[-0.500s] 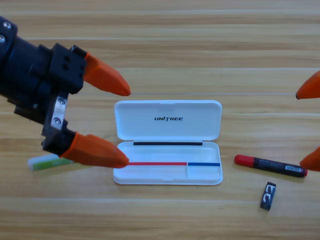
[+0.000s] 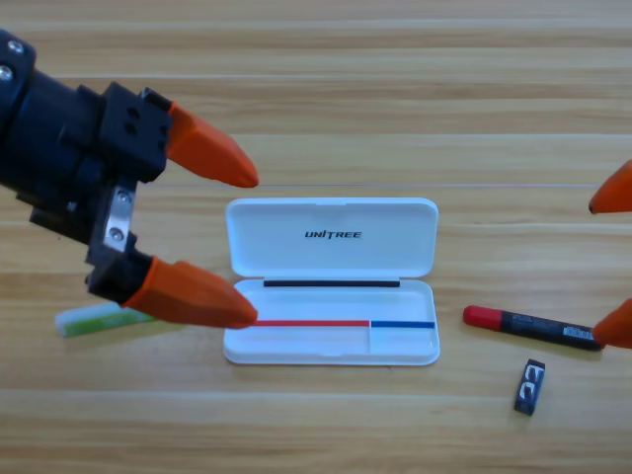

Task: Clean up eraser and pencils

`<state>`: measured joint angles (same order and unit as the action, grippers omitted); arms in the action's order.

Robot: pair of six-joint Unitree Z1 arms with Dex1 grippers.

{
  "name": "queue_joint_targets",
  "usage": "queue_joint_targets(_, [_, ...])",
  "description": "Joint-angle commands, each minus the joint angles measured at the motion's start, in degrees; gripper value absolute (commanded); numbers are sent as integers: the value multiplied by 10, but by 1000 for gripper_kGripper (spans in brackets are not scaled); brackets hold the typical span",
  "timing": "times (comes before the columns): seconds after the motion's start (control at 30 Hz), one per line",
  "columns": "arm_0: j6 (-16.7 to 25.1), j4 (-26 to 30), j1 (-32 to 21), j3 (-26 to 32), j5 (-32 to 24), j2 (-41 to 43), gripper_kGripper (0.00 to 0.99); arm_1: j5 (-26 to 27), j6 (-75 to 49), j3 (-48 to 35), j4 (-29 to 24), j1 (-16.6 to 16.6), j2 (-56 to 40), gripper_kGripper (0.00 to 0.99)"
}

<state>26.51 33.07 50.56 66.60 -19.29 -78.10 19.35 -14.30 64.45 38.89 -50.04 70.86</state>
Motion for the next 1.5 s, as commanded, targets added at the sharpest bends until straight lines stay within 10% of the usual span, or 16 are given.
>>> queue_joint_targets(0.03, [-20, -13, 6, -9, 29, -4, 990, -30, 42, 6, 35, 29, 42, 983])
queue_joint_targets(0.37, [-53, -37, -127, 10, 87, -28, 990, -198, 272, 31, 96, 60, 133, 983])
queue_joint_targets(0.93, [138, -84, -157, -45, 435, -85, 990, -193, 610, 58, 98, 66, 371, 982])
queue_joint_targets(1.5, [275, -96, -199, -150, 355, -76, 989, -150, 716, 55, 73, 43, 435, 920])
